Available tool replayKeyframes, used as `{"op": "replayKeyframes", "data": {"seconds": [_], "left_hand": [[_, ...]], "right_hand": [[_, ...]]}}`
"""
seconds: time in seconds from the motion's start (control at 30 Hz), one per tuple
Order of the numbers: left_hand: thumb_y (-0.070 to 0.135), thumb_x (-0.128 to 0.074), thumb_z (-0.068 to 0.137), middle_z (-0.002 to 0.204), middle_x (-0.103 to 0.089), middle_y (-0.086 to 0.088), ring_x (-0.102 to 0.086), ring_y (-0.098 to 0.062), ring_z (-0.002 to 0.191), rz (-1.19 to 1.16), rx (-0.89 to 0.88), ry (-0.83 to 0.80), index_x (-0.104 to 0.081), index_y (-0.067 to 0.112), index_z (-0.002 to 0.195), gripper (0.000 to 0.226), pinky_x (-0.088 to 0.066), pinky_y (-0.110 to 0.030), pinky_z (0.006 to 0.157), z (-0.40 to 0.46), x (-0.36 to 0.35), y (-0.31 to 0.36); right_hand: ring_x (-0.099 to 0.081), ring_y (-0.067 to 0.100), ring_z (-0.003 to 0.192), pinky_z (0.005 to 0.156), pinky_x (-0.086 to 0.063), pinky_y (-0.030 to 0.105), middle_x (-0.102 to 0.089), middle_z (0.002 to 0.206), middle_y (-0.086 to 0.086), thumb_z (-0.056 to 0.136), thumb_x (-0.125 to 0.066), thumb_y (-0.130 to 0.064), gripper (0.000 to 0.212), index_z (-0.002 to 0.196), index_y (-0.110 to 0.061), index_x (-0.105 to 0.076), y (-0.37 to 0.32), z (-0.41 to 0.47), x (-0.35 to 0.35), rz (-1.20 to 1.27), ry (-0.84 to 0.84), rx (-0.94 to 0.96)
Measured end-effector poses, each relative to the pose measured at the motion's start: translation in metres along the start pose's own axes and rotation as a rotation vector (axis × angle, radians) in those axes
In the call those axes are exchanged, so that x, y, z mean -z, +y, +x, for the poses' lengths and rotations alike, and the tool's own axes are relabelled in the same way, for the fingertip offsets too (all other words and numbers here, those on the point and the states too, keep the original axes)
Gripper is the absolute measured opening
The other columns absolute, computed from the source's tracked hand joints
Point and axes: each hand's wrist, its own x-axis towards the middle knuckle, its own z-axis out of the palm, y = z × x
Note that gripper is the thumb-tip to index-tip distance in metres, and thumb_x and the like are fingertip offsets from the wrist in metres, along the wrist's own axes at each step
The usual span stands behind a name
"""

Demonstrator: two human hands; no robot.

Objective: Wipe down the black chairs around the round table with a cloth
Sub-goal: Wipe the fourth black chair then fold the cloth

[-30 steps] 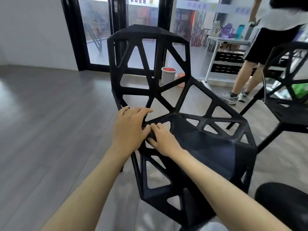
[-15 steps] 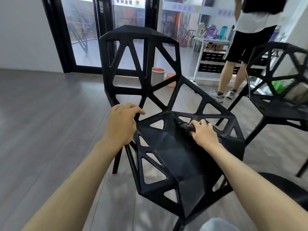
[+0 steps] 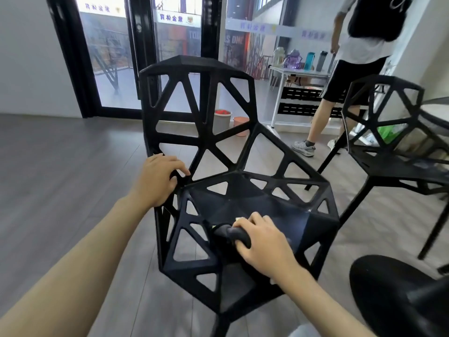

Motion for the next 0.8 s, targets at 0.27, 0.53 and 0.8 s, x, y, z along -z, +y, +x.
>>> {"op": "replayKeyframes", "data": {"seconds": [0.27,0.53,0.8], "left_hand": [[0.003,-0.062,0.095,0.124,-0.071,-0.001,-0.056,-0.030,0.129,-0.068,0.048,0.013,-0.057,0.020,0.143,0.051,-0.030,-0.043,0.123,0.017,-0.001,-0.027],[0.023,-0.056,0.105,0.163,-0.031,-0.022,-0.028,-0.038,0.153,-0.027,0.261,0.107,-0.028,-0.002,0.159,0.065,-0.028,-0.050,0.125,-0.024,-0.009,0.009],[0.038,-0.054,0.103,0.173,-0.002,-0.017,-0.021,-0.042,0.155,-0.163,0.659,0.081,0.000,0.009,0.166,0.087,-0.035,-0.058,0.117,-0.057,-0.017,0.061]], "right_hand": [[-0.053,0.019,0.115,0.086,-0.053,0.037,-0.056,0.121,-0.009,0.092,-0.062,-0.054,0.045,0.134,-0.038,-0.054,0.030,0.026,-0.002,-0.051,0.057,-0.095],[-0.013,0.037,0.154,0.116,-0.021,0.061,-0.020,0.166,0.011,0.083,-0.081,-0.046,0.037,0.116,-0.045,-0.065,0.186,0.034,0.020,0.057,0.166,-0.531],[-0.064,0.023,0.105,0.083,-0.046,0.031,-0.070,0.102,-0.005,0.074,-0.092,-0.022,0.041,0.108,-0.025,-0.070,0.213,0.042,0.033,0.662,0.138,-0.479]]}}
